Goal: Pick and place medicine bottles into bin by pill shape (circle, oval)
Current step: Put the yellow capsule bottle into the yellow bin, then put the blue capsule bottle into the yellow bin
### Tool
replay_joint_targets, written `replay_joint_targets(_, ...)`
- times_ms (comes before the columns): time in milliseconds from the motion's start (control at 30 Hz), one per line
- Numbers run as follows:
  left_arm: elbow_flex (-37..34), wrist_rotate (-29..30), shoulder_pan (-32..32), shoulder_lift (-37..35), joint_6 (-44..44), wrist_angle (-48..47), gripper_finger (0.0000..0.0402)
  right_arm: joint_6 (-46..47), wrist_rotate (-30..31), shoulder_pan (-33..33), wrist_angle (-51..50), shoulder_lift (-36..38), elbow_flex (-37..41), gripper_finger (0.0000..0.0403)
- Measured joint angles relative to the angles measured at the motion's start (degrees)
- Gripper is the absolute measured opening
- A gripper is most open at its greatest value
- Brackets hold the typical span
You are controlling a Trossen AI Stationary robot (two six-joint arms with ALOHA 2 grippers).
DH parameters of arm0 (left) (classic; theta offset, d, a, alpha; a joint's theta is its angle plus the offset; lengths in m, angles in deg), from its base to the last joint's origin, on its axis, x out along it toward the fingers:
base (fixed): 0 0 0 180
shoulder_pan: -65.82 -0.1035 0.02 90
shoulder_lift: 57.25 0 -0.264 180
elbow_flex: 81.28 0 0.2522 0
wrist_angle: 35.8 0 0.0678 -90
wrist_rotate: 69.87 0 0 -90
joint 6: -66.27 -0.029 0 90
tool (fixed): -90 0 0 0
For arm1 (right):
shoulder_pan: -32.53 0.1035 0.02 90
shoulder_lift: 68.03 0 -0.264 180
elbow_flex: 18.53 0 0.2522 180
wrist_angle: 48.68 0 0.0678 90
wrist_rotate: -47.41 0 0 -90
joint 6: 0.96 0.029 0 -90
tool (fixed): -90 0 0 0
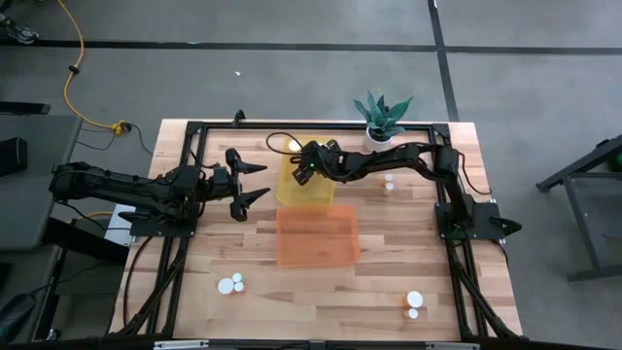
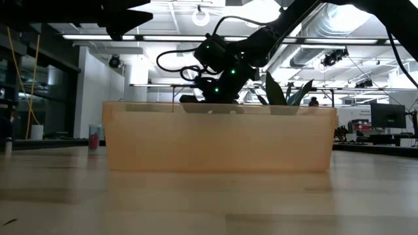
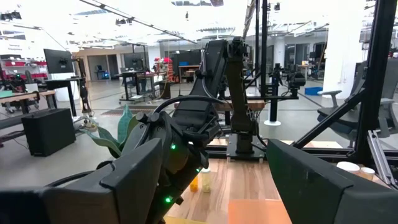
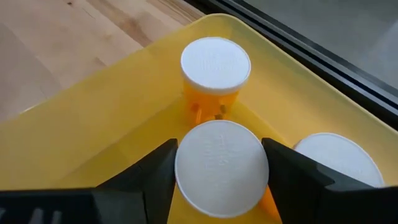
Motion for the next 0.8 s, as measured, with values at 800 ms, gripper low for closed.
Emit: replay_joint_targets(800,0.0,-0.15,0.02,-0.42,-0.01,-3.4,0.028,-15.09,-0.58,8.01,11.7,22.84,21.16,0.0279)
